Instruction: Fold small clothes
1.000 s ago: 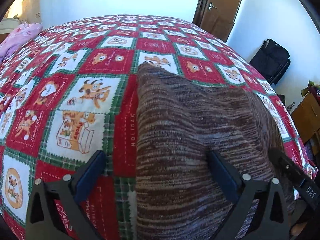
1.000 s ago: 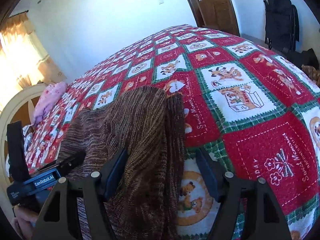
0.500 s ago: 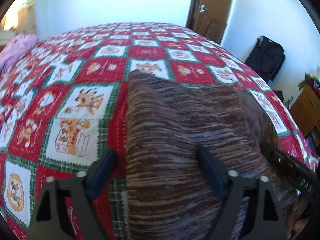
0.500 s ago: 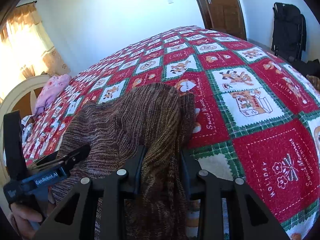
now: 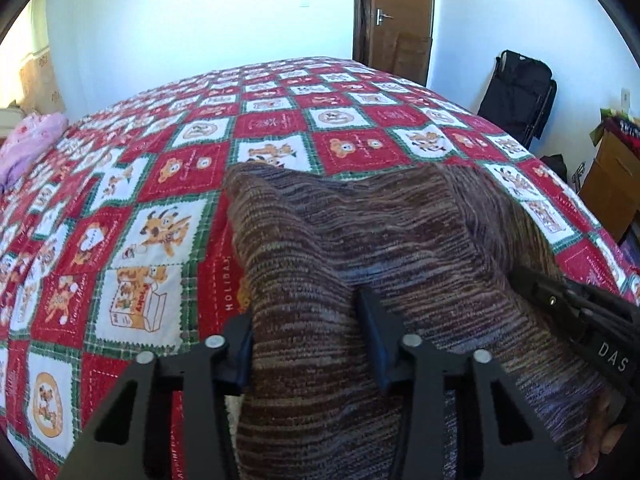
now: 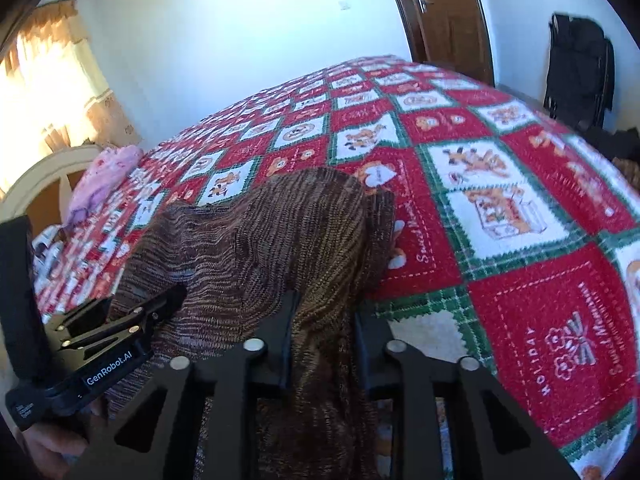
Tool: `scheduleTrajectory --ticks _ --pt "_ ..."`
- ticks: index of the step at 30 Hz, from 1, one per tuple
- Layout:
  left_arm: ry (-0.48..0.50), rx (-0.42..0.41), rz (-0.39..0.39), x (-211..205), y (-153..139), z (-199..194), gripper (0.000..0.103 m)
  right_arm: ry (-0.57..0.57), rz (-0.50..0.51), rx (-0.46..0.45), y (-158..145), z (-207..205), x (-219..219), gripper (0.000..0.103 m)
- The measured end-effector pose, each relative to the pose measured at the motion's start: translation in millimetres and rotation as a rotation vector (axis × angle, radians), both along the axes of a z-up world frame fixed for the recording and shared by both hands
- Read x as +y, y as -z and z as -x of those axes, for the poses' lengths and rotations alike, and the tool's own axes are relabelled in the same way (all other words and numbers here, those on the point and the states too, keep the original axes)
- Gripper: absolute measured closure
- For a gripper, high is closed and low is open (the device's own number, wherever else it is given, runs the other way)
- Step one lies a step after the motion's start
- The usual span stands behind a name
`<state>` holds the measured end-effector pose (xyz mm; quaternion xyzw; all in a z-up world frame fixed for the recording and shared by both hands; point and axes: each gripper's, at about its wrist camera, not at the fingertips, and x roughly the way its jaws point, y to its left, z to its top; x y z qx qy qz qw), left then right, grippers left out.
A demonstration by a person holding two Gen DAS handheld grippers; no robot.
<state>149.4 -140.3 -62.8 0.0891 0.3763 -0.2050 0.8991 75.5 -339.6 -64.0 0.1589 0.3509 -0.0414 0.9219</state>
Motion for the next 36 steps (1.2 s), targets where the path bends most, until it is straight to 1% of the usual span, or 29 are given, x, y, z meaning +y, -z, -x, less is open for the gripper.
scheduleTrajectory --ticks 3,6,7,10,13,18,24,27,30,33,36 --pt "0.001 -0.019 -0.025 -3.9 -1.5 2.9 0.066 0.007 0.077 0.002 -3.5 -0.4 10.7 0.083" --pt "-0.008 -0.027 -0.027 -3.0 -4.2 4.8 0.074 0.018 0.160 -0.002 -8.8 2.0 21.8 0.084" --pt "-0.015 -0.023 -0.019 -1.0 -5.9 5.5 0.076 0.024 0.207 -0.013 -12.9 4.7 28.8 0.084" --pt "-0.025 -0.006 0.030 7.7 -12.5 11.7 0.080 0.032 0.267 -0.049 -25.5 15.3 44.5 0.084" --pt "-0.029 -0.018 0.059 15.3 -19.8 21.7 0.081 0.033 0.264 -0.094 -40.3 32.7 60.4 0.085" --pt "-0.034 -0.063 0.133 36.8 -46.7 48.7 0.081 0.023 0.275 -0.172 -65.5 63.2 87.1 0.085" --pt "-0.032 -0.104 0.164 65.6 -71.1 81.4 0.082 0.000 0.237 -0.229 -94.7 94.5 112.8 0.085" --pt "-0.055 -0.124 0.166 81.8 -78.7 93.2 0.082 -0.024 0.223 -0.252 -106.5 109.4 131.5 0.085" --pt "-0.084 -0.148 0.149 100.2 -85.7 103.8 0.082 -0.063 0.196 -0.272 -114.0 122.4 153.2 0.085" --pt "-0.122 -0.159 0.151 124.7 -91.4 114.8 0.082 -0.090 0.186 -0.279 -115.5 130.1 174.1 0.085" --pt "-0.151 -0.171 0.126 140.8 -91.7 121.7 0.082 -0.127 0.177 -0.278 -112.7 131.8 196.2 0.085"
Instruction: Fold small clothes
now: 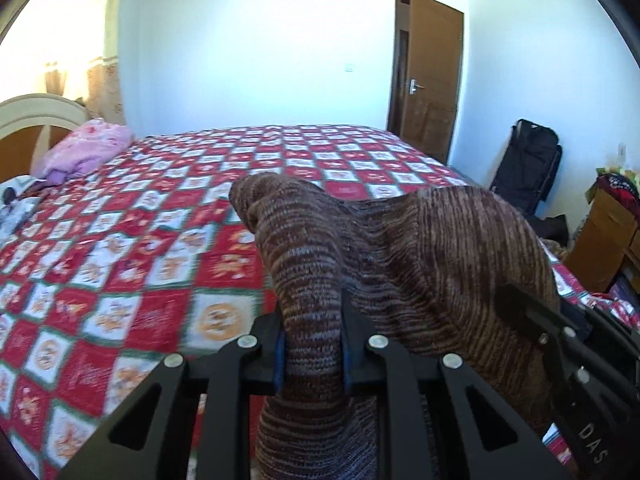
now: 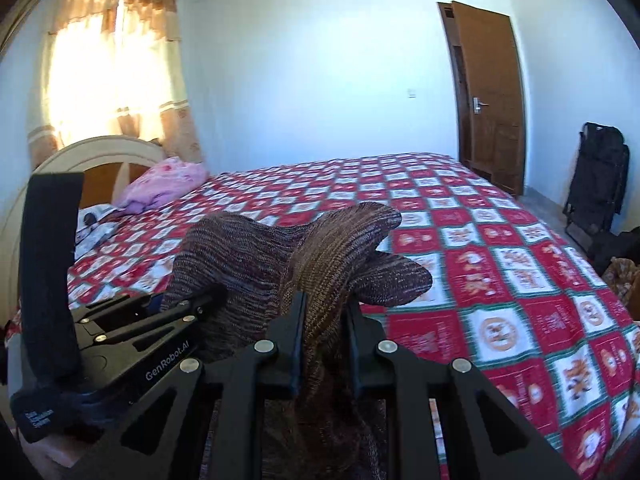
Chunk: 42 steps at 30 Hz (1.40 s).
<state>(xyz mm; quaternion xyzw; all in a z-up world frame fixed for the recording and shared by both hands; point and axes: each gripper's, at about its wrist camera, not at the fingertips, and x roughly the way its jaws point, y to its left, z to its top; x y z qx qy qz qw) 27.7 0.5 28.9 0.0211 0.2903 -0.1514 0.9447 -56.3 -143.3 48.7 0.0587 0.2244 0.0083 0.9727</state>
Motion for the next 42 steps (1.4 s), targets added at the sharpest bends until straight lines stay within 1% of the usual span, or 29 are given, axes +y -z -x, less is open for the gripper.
scheduleTrajectory --ticks 7,11,22,27,31,33,36,38,39,40,41,42 --pt "-0.087 0.013 -0.006 47.6 3.5 8.4 0.082 -0.090 -0.016 0.016 6.6 -3.3 46.3 0.085" --pt "-0.133 0.007 -0.026 71.0 6.2 12.0 0.082 -0.142 -0.018 0.020 8.1 -8.4 69.8 0.085" --pt "-0.256 0.030 -0.024 135.3 16.5 0.1 0.082 -0.283 -0.004 0.032 18.2 -34.6 129.7 0.085" --pt "-0.267 0.002 -0.070 143.7 18.3 -17.0 0.082 -0.308 0.018 0.014 23.8 -52.3 148.1 0.085" --pt "-0.252 -0.034 -0.115 135.8 24.4 -41.4 0.082 -0.267 0.050 -0.016 31.9 -76.0 154.6 0.085" --pt "-0.246 -0.034 -0.144 128.4 36.2 -60.9 0.082 -0.247 0.070 -0.008 39.3 -90.6 155.3 0.085" --pt "-0.258 0.043 -0.143 124.6 57.9 -84.9 0.082 -0.224 0.125 0.034 59.8 -119.2 156.0 0.085" --pt "-0.288 0.141 -0.101 131.7 77.5 -100.3 0.081 -0.211 0.164 0.105 80.0 -139.9 156.0 0.085" --pt "-0.308 0.177 -0.076 137.2 84.6 -104.1 0.079 -0.199 0.172 0.146 90.3 -147.7 154.3 0.085" --pt "-0.322 0.212 -0.033 145.1 91.5 -106.3 0.076 -0.194 0.148 0.201 100.0 -156.2 149.6 0.085" --pt "-0.328 0.226 0.021 152.2 96.0 -104.4 0.074 -0.196 0.115 0.233 103.8 -161.6 144.8 0.085" --pt "-0.327 0.229 0.058 158.2 97.4 -102.3 0.071 -0.206 0.072 0.259 105.4 -167.0 138.4 0.085"
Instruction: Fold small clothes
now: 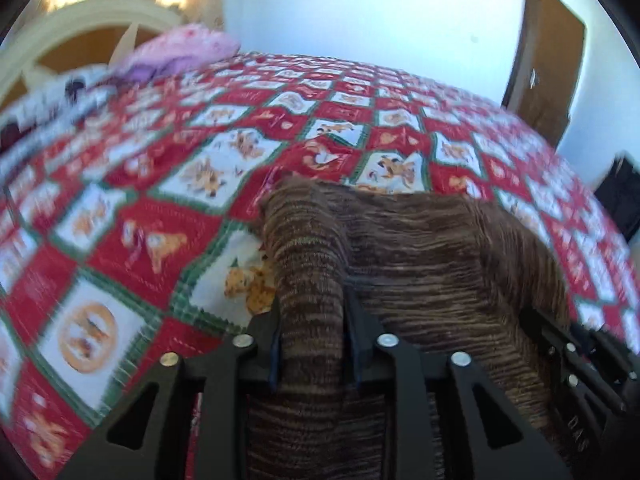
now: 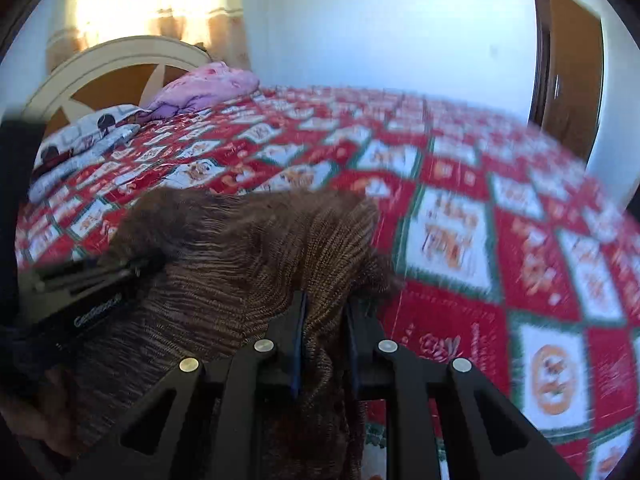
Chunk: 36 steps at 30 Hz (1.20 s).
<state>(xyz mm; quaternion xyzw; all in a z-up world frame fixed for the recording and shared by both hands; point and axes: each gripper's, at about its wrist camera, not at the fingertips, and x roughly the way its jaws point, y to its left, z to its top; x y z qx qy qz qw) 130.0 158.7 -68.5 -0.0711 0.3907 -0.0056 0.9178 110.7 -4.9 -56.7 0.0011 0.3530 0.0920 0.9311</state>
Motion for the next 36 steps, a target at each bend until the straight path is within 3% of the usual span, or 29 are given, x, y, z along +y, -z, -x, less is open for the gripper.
scheduleTrajectory --ticks 3,5,7,12,13,15,17,19,20,21,25,27,31,36 --pt "0.011 0.015 0.012 -1.0 -1.0 0.6 0.066 -0.010 -0.053 0.030 4.1 -4.2 -8.6 0.081" --pt "0.000 0.031 0.015 0.6 -1.6 1.8 0.057 -0.007 -0.085 0.045 5.6 -5.2 -13.2 0.076" --pt "-0.029 0.049 0.029 9.0 -5.3 4.5 0.041 0.006 -0.122 0.067 6.5 -2.4 -21.2 0.059" --pt "-0.050 0.054 0.112 26.7 -11.1 31.6 0.033 0.008 -0.286 0.095 -2.8 5.8 -49.2 0.052" --pt "-0.054 0.047 0.116 27.5 -10.7 34.7 0.033 0.015 -0.320 0.084 -7.6 3.1 -54.3 0.042" --pt "-0.057 0.047 0.127 25.9 -7.5 45.4 0.033 0.033 -0.368 0.083 -13.3 -9.8 -60.3 0.034" --pt "-0.031 0.051 0.138 19.8 -3.1 47.0 0.033 0.040 -0.396 0.138 -8.5 -32.0 -61.5 0.034" --pt "-0.011 0.064 0.097 10.3 2.3 46.0 0.033 0.036 -0.396 0.243 8.1 -58.8 -55.3 0.038" --pt "-0.013 0.060 0.078 8.3 3.0 46.2 0.032 0.024 -0.404 0.244 11.9 -63.6 -51.9 0.045" --pt "-0.017 0.052 0.068 7.3 4.0 46.3 0.028 0.007 -0.400 0.230 11.7 -65.8 -49.0 0.064" --pt "-0.061 0.020 0.042 10.7 11.6 46.0 0.012 -0.059 -0.295 0.175 -2.0 -68.2 -28.4 0.076" --pt "-0.066 0.004 0.015 6.8 12.3 47.4 0.011 -0.054 -0.158 0.078 -13.9 -62.4 -17.0 0.081" --pt "-0.070 -0.011 -0.010 3.6 14.2 46.1 0.008 -0.036 0.115 0.014 2.6 -65.9 6.3 0.082" --pt "-0.078 -0.030 -0.034 1.1 14.8 49.1 0.006 -0.021 0.175 0.011 4.4 -72.7 7.4 0.078"
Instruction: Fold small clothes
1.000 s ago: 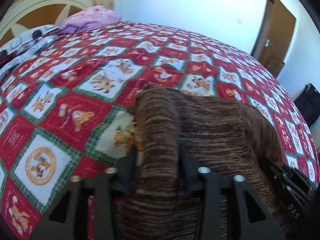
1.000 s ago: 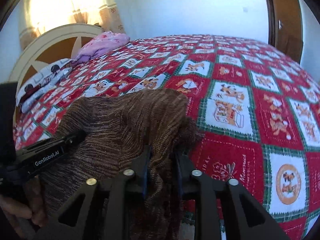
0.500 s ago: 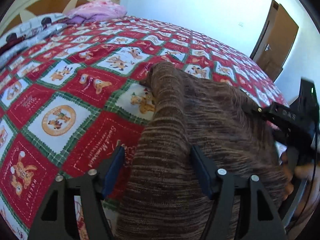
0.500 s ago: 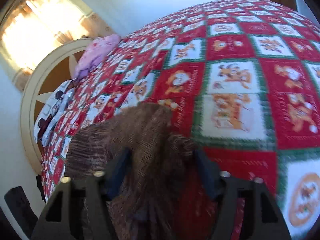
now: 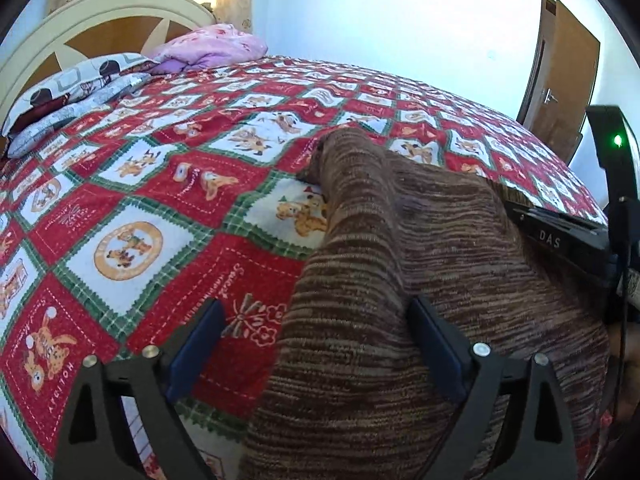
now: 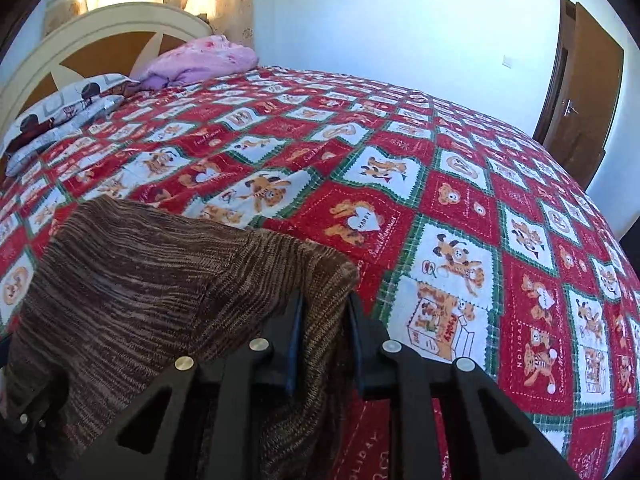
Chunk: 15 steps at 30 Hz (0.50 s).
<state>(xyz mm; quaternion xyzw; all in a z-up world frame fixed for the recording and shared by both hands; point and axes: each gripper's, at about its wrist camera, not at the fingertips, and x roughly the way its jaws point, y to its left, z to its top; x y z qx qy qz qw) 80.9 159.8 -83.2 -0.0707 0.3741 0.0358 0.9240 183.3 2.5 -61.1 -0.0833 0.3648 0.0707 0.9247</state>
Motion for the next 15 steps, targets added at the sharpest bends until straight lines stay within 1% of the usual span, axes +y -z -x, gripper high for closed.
scheduleTrajectory --ticks 1,3,5,6,7,9,11,12,15 --pt "0.000 -0.003 0.007 1.4 0.4 0.3 0.006 0.007 0.004 -0.005 -2.8 1.3 -1.3 0.075" --pt "0.003 -0.006 0.031 5.2 1.3 0.8 0.006 0.026 0.019 -0.044 -13.8 12.8 -3.6 0.074" --pt "0.003 -0.005 0.034 5.0 1.4 0.3 0.006 0.083 0.031 -0.117 -31.3 38.5 -5.2 0.074" --pt "0.001 -0.006 0.024 3.5 1.2 0.3 0.006 0.086 0.015 -0.145 -39.5 54.9 -5.6 0.074" --pt "-0.003 -0.007 0.011 1.7 0.9 0.4 0.006 0.076 -0.001 -0.150 -45.9 70.7 -3.9 0.074" --pt "-0.007 -0.007 0.005 1.0 0.8 0.6 0.006 0.037 -0.032 -0.145 -51.8 97.5 1.2 0.074" --pt "-0.009 -0.004 0.009 2.0 0.8 1.1 0.006 -0.003 -0.041 -0.135 -50.4 124.9 8.9 0.074" --pt "-0.012 -0.002 0.007 1.9 0.5 2.0 0.006 -0.019 -0.039 -0.113 -46.4 129.8 13.6 0.074" --pt "-0.027 0.013 -0.017 -0.6 -2.6 10.1 0.006 -0.024 -0.043 0.015 -20.4 135.7 17.8 0.074"
